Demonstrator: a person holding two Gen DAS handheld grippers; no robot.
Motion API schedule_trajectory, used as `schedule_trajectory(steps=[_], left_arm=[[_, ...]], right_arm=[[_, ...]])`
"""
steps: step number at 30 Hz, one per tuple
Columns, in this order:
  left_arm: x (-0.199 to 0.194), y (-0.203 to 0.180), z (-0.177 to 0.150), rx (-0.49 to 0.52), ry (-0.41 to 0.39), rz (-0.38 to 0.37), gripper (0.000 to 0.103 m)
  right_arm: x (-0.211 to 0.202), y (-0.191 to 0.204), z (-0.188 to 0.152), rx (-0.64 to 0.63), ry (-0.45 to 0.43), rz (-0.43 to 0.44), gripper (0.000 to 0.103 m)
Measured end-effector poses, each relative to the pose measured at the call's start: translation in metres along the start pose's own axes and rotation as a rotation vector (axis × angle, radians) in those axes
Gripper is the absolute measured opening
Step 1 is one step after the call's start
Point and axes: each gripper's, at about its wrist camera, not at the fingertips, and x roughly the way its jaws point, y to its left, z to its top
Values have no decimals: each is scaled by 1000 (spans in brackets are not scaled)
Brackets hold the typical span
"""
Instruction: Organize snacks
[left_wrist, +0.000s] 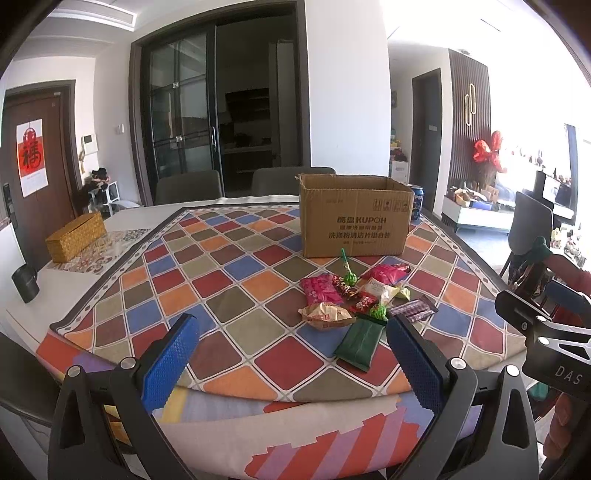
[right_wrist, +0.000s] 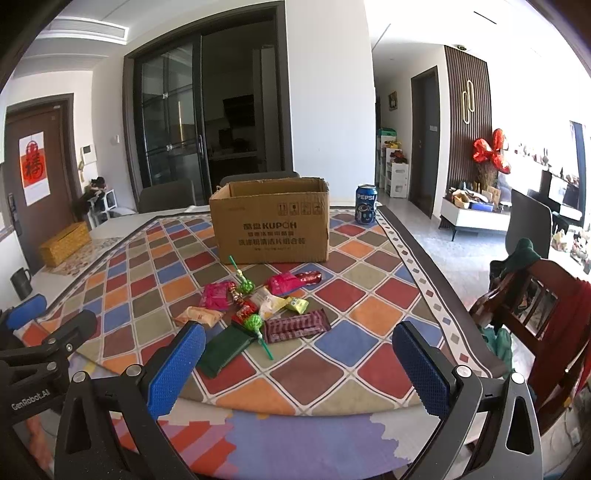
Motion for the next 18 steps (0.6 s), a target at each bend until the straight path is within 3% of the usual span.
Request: schedule_trajectory(steps=[18], left_arm=[[-2, 0, 1, 0, -5, -1, 103]], right_arm=[[0, 0, 0, -3, -5, 0, 102]])
